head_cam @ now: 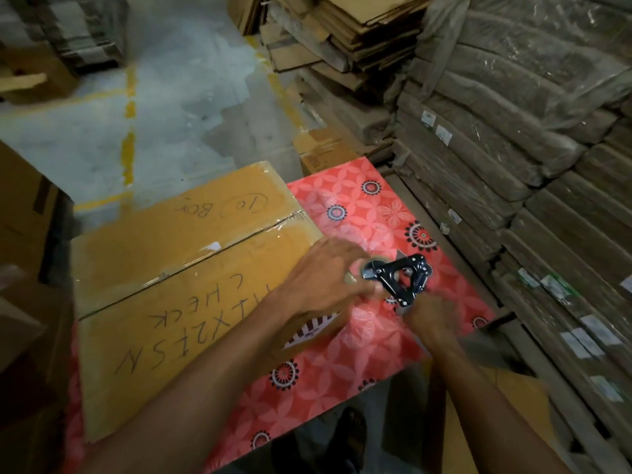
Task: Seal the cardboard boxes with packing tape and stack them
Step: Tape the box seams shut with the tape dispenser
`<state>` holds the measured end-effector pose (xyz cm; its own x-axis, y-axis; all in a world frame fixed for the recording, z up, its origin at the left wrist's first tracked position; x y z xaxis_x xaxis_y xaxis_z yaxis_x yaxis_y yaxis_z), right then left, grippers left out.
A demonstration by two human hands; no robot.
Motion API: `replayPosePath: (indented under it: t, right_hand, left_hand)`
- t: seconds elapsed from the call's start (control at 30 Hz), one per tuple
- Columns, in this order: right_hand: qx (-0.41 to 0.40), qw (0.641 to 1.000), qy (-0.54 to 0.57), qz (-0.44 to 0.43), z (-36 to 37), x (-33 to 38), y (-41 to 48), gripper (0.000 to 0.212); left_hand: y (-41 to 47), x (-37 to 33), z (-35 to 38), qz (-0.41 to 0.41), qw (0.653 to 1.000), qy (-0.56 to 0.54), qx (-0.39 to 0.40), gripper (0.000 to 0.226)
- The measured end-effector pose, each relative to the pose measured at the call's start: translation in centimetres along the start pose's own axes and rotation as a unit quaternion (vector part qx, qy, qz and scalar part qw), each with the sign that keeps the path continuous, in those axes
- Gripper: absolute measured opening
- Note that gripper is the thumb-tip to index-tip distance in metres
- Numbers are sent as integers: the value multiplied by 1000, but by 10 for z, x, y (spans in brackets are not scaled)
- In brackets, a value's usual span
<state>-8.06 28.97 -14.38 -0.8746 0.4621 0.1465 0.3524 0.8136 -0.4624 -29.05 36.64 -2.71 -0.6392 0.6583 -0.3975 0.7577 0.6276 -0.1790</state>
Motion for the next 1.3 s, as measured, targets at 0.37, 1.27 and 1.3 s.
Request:
replayPosePath:
  t: [0.37, 1.27, 1.3]
  right_hand:
    - [-96, 916, 111, -374, -142, 272, 48, 29]
    - [-18, 964, -3, -264, -73, 200, -29, 66]
    - [-18, 964, -4, -264, -73, 198, -28, 66]
  left_hand:
    - [41, 175, -96, -191, 978, -10, -81, 55]
    - [10, 123, -50, -108, 986, 123, 22, 59]
    - [-1, 113, -43, -95, 988, 123, 1, 58]
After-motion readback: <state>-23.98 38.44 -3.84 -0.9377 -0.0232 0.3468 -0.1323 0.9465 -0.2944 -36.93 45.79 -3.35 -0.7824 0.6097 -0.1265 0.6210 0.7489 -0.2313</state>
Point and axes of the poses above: each hand's wrist, its own y-axis towards the middle knuckle, its own z-axis out of the palm, x = y × z, the point moved 3 cm from there along y, towards the middle knuckle, and after that the axes turned 11 degrees about x, right-handed, at the moved point
